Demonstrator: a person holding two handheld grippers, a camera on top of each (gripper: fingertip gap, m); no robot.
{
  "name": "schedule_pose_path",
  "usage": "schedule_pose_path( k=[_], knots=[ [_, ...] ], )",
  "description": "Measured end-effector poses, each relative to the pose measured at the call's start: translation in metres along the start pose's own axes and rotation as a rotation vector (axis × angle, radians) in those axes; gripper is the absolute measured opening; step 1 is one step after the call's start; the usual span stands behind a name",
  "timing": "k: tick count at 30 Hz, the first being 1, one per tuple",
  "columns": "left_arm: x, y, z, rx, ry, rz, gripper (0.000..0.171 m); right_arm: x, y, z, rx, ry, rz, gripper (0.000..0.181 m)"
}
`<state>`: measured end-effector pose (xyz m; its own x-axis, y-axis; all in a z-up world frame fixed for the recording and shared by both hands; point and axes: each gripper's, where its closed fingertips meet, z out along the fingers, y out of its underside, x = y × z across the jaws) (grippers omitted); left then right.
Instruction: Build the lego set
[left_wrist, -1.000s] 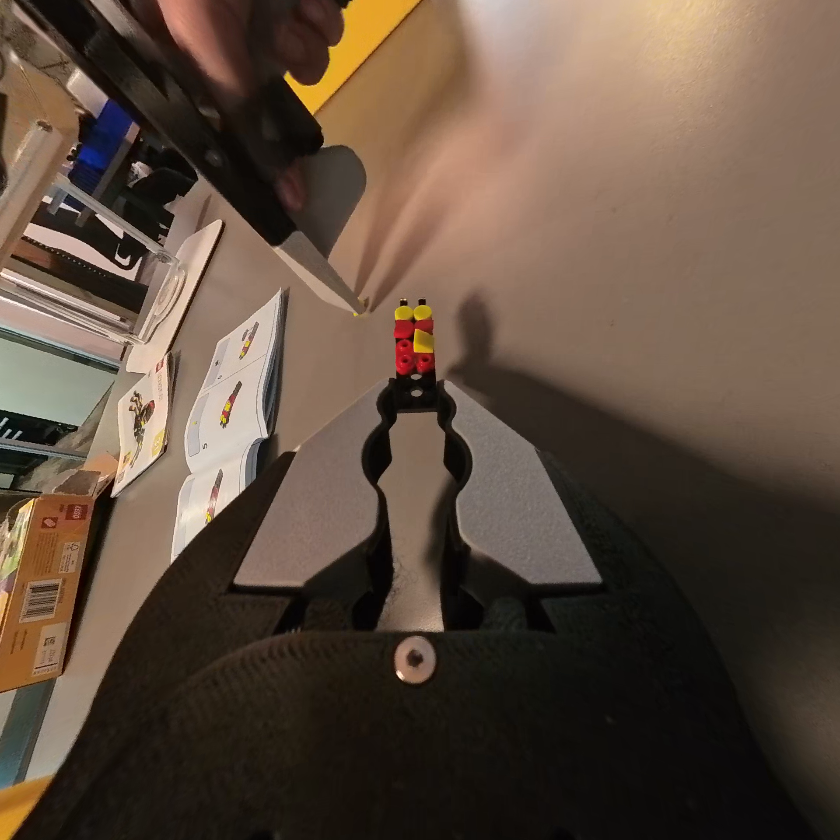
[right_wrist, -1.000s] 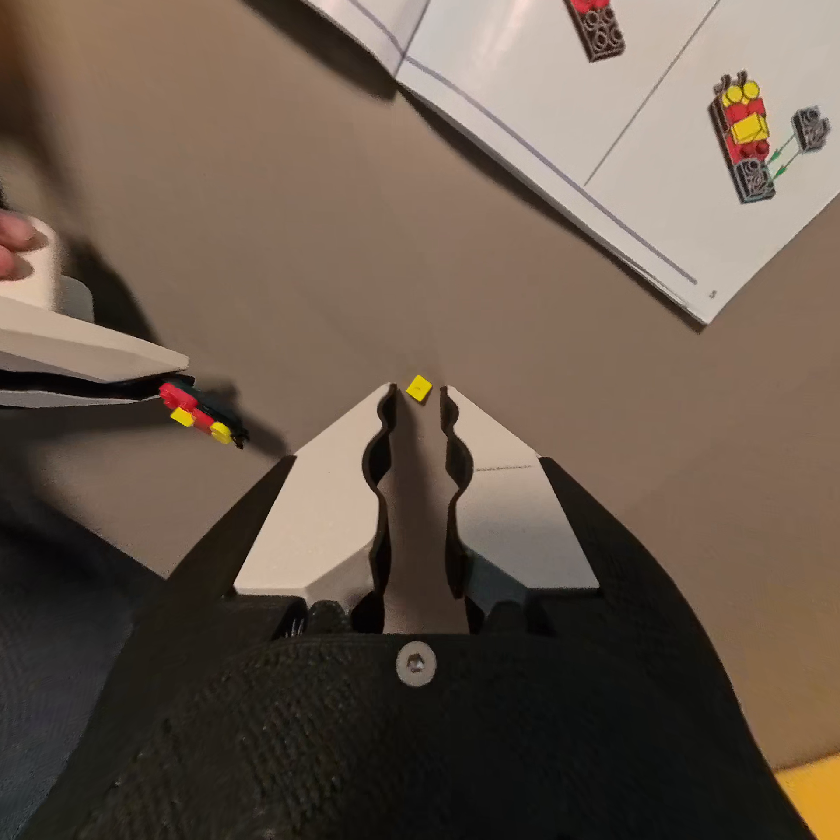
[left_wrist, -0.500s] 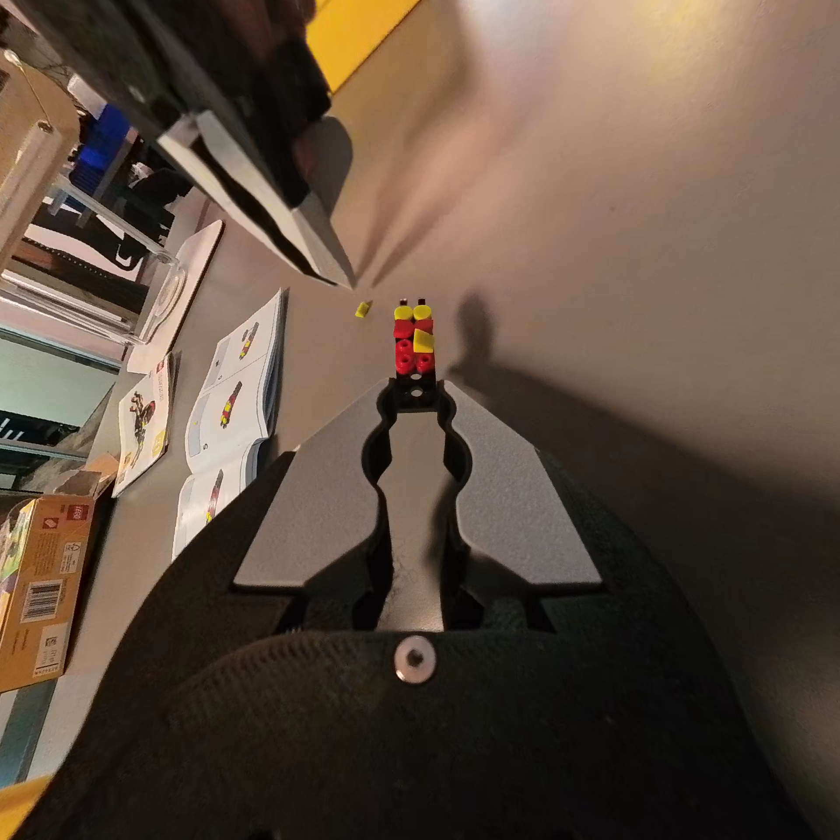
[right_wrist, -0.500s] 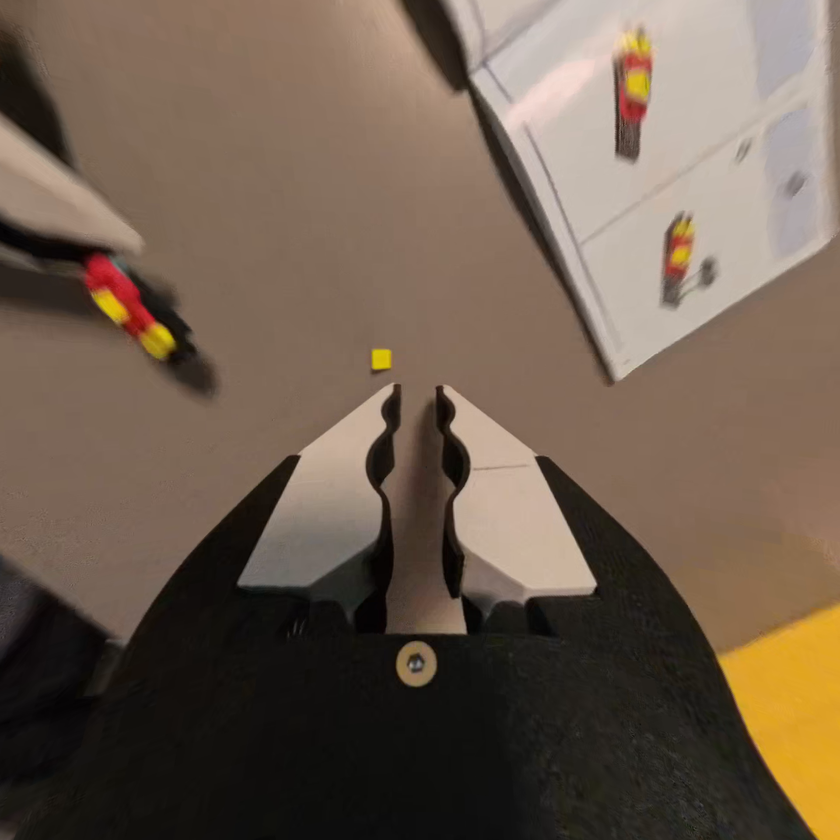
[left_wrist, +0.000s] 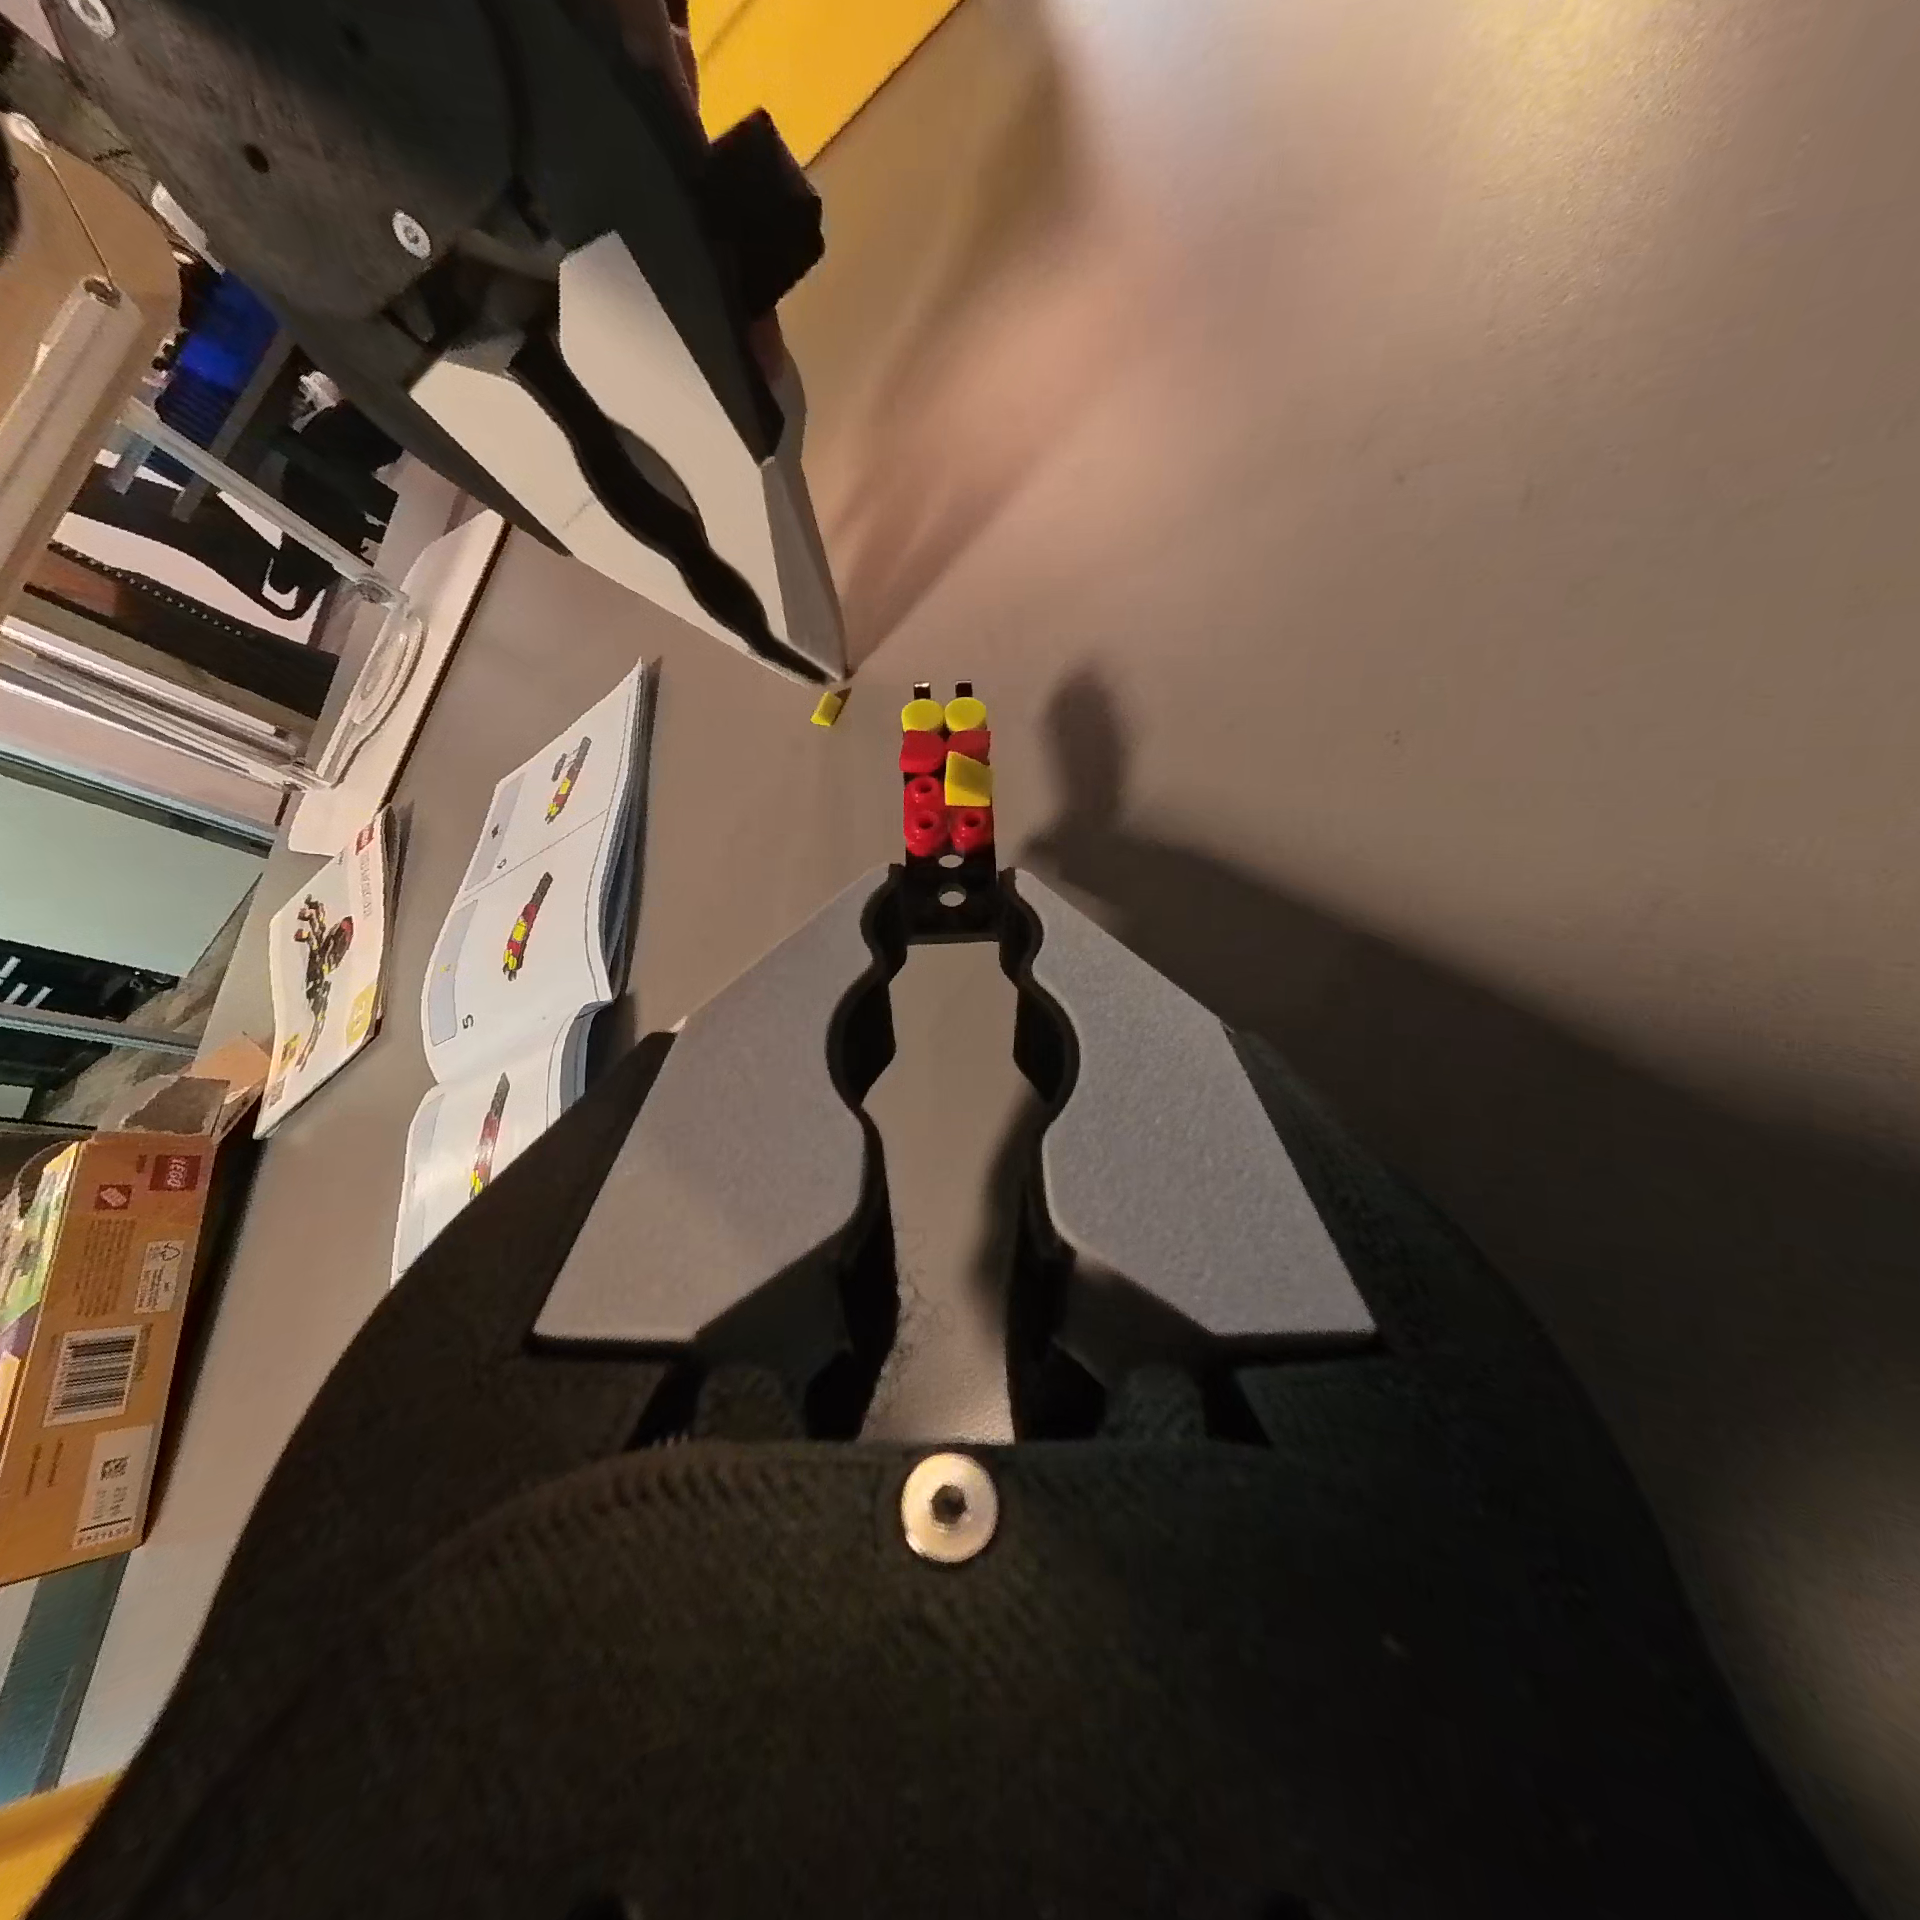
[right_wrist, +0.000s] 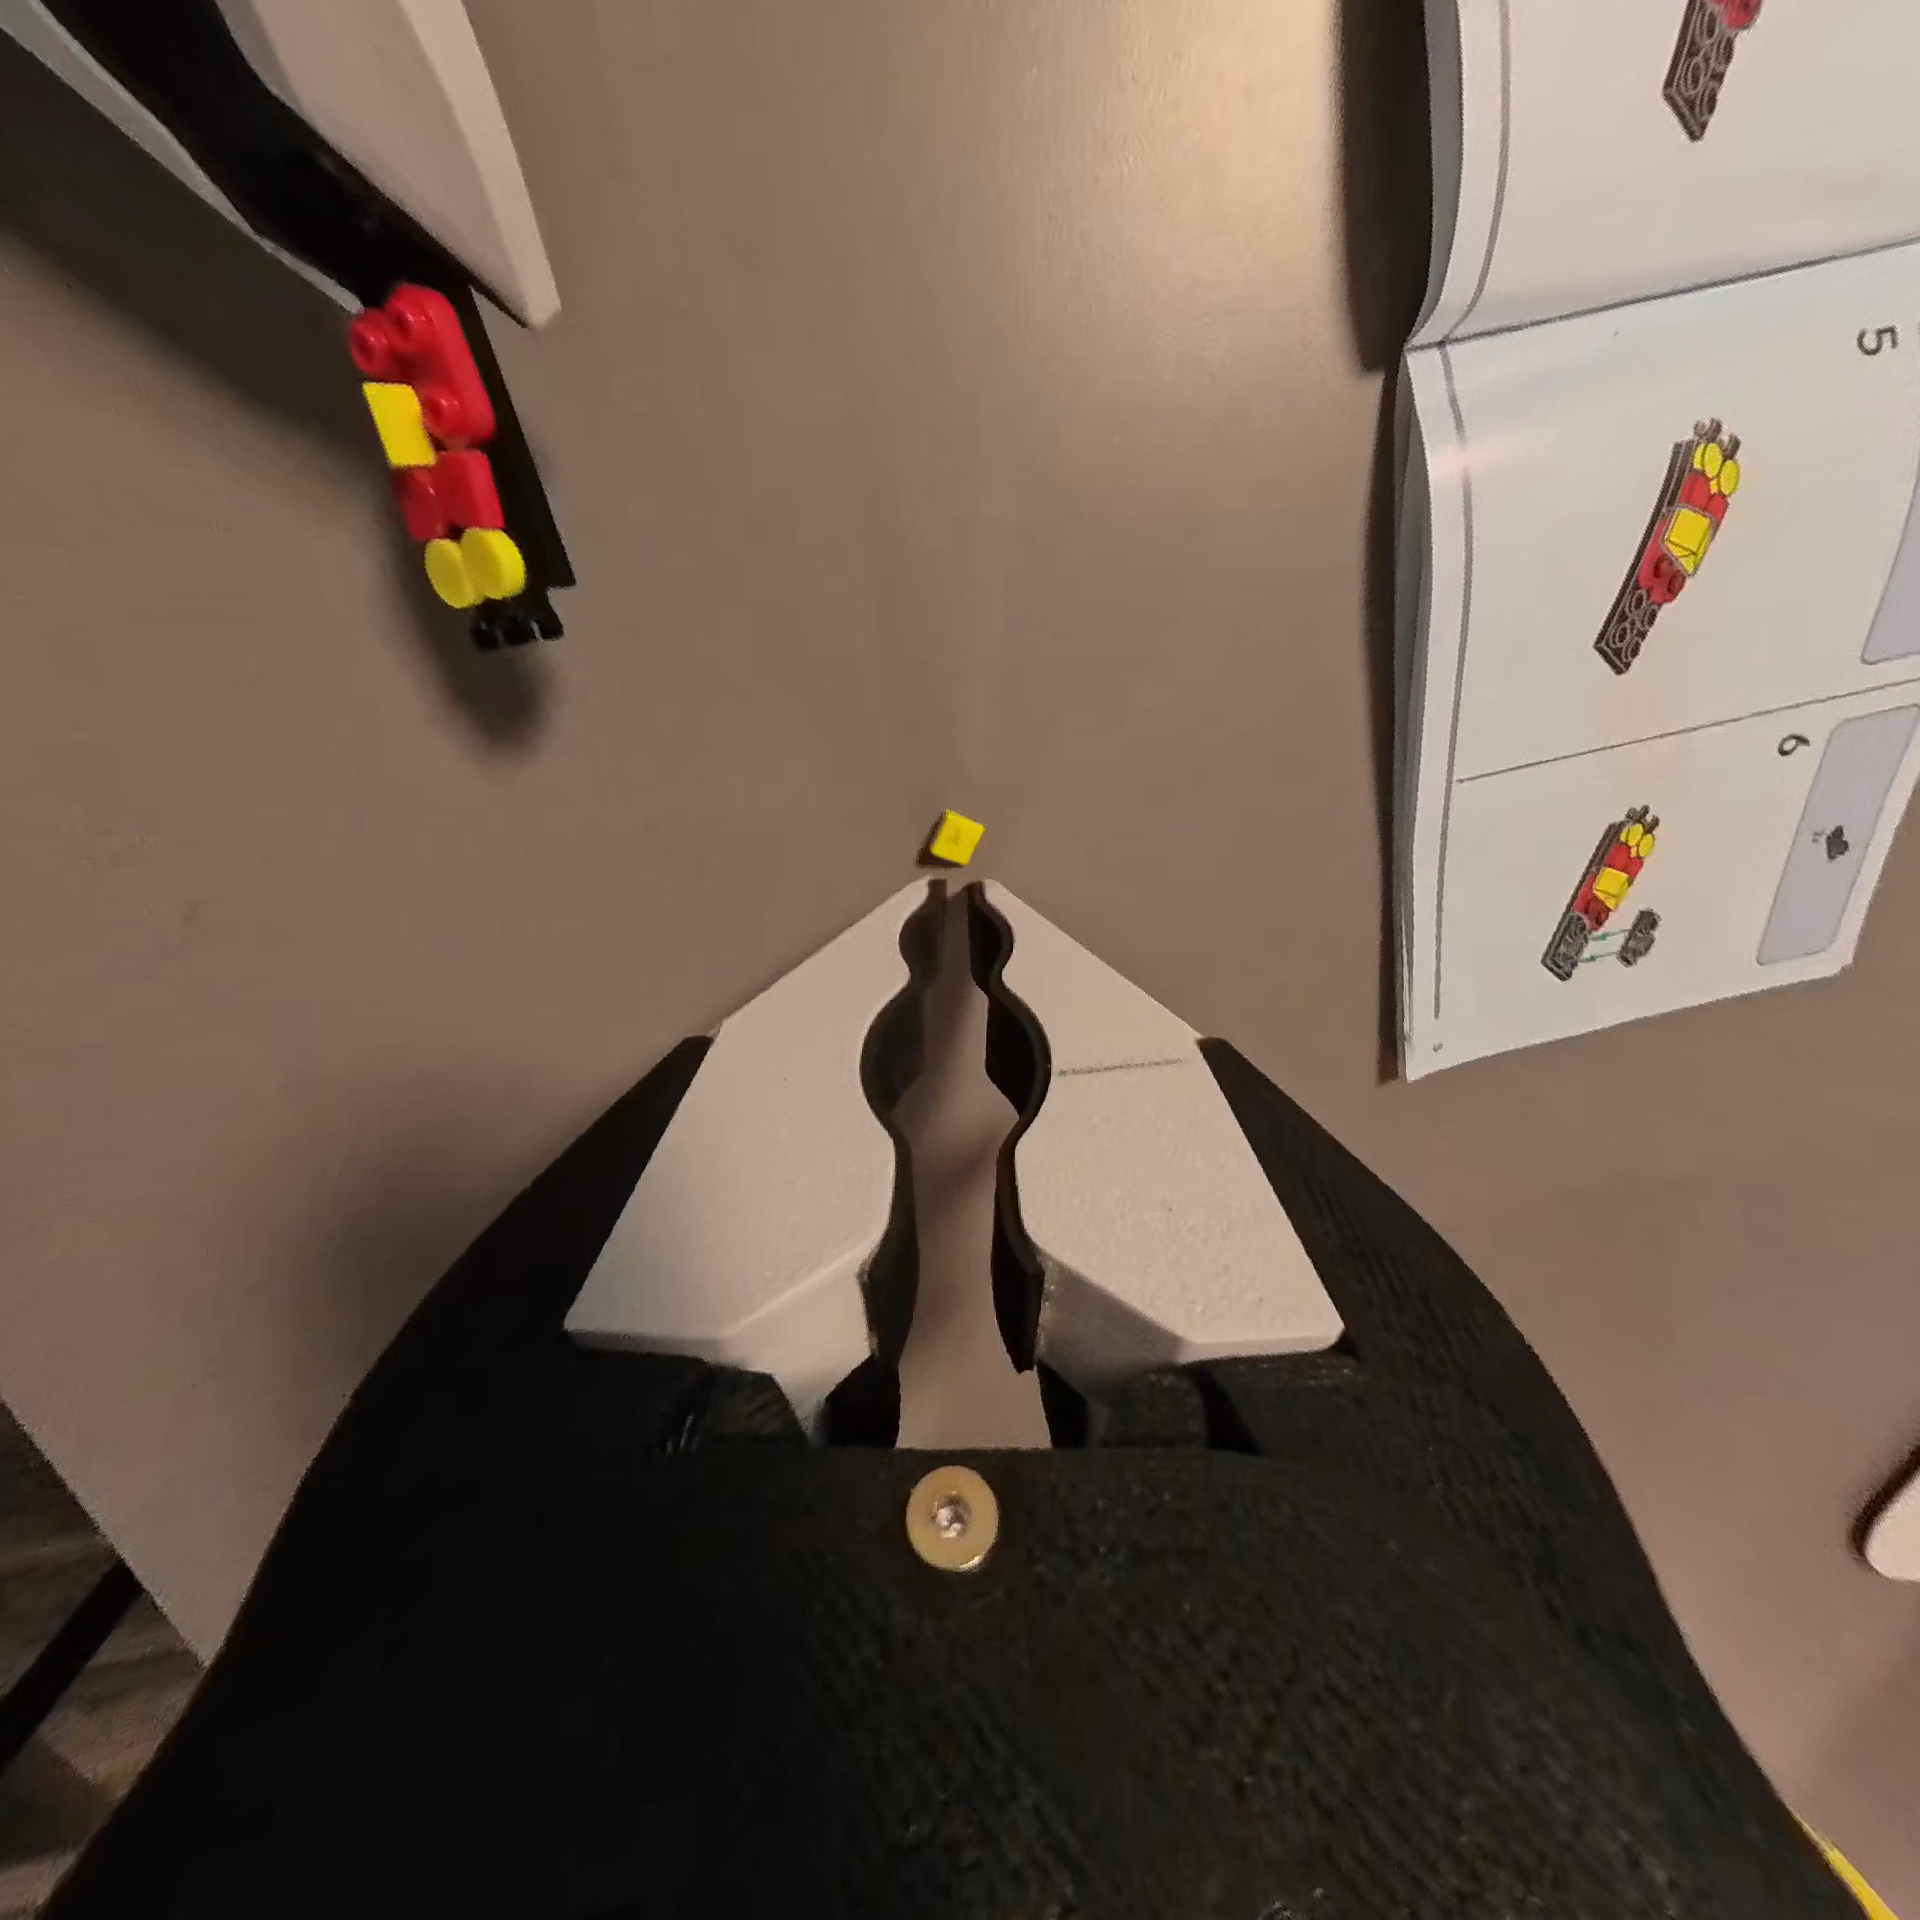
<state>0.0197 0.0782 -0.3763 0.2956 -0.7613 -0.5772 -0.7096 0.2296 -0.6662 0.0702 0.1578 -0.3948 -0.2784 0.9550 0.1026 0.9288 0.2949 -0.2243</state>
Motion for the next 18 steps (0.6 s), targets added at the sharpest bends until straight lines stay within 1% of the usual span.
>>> schedule_pose_path(
  k=[4,8,10,14,16,17,18],
  knots=[
    [0.0,0.0,0.0,0.0,0.0,0.001,0.016,-0.011,-0.011,0.0,0.067,-0.072,0.038,0.001],
    [0.001,0.0,0.0,0.001,0.005,-0.002,0.016,0.001,-0.012,-0.003,0.096,-0.01,-0.015,0.002],
    [0.001,0.0,0.0,0.002,0.008,-0.004,0.016,0.006,-0.01,-0.004,0.091,0.012,0.015,0.002],
    [0.001,0.0,0.0,0.002,0.008,-0.004,0.016,0.003,-0.013,-0.004,0.081,-0.084,0.267,0.006],
    [0.001,0.0,0.0,0.002,0.009,-0.005,0.016,-0.006,-0.015,-0.007,0.075,-0.187,0.387,0.013],
    [0.001,0.0,0.0,0.002,0.008,-0.004,0.016,-0.005,-0.015,-0.007,0.065,-0.198,0.464,0.012],
    [0.001,0.0,0.0,0.003,0.008,-0.003,0.016,0.001,-0.011,-0.006,0.045,-0.185,0.593,0.007]
  ],
)
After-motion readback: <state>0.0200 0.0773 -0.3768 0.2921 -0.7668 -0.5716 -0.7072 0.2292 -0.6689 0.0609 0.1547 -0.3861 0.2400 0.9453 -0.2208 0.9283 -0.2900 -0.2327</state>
